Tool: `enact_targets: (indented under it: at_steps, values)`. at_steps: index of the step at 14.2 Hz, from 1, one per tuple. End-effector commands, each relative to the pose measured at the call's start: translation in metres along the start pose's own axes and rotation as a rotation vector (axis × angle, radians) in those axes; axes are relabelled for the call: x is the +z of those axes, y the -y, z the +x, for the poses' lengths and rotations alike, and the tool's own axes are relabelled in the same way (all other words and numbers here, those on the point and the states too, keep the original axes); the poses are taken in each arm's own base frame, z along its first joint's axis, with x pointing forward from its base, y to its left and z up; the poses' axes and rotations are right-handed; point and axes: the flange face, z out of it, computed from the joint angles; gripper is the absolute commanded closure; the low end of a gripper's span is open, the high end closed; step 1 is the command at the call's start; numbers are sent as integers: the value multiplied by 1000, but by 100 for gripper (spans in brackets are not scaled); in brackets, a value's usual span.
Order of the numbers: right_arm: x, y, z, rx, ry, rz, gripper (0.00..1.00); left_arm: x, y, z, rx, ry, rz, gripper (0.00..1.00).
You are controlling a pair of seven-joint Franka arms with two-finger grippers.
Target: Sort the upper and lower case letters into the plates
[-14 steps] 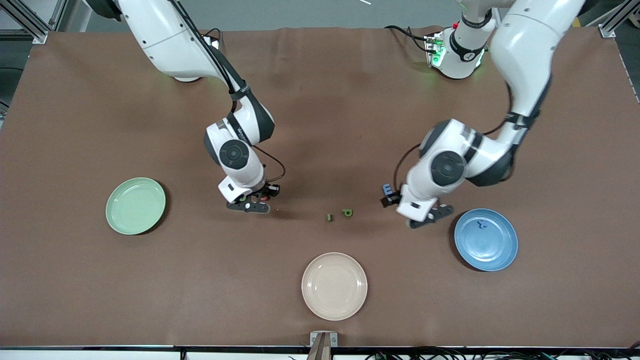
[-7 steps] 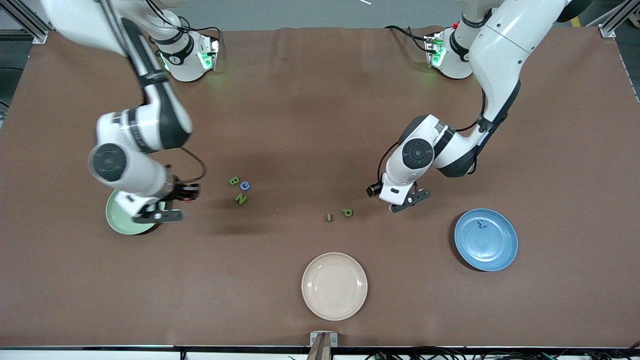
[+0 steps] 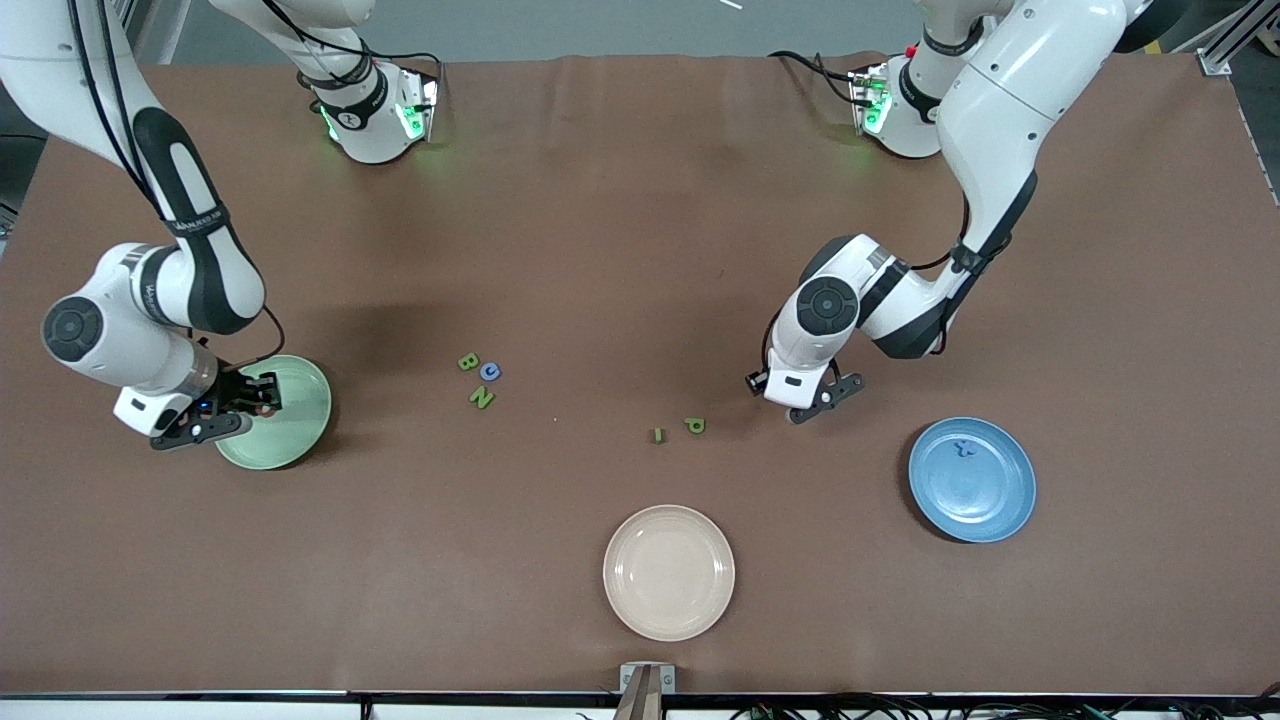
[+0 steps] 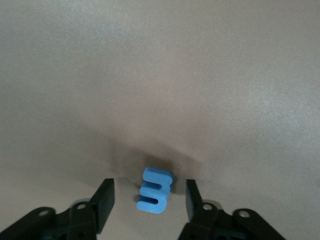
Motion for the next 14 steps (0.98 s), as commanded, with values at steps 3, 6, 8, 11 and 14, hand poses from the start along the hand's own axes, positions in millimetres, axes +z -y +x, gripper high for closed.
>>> enact_targets:
  at_steps: [3,6,8,11,14]
  values:
    - [21,5,-5,-13,21,18,86,6,-1,-3,1,-9,-8,69]
    - [18,9,-3,-7,29,22,26,-16,-2,19,-11,-43,-31,100]
    - [-15,24,10,-11,40,24,0,-38,7,57,-13,-108,-43,100]
    - [-75,89,44,75,110,26,0,-71,48,134,52,-203,-33,100]
    - [-83,190,68,258,116,-8,0,-95,100,204,126,-245,-38,100]
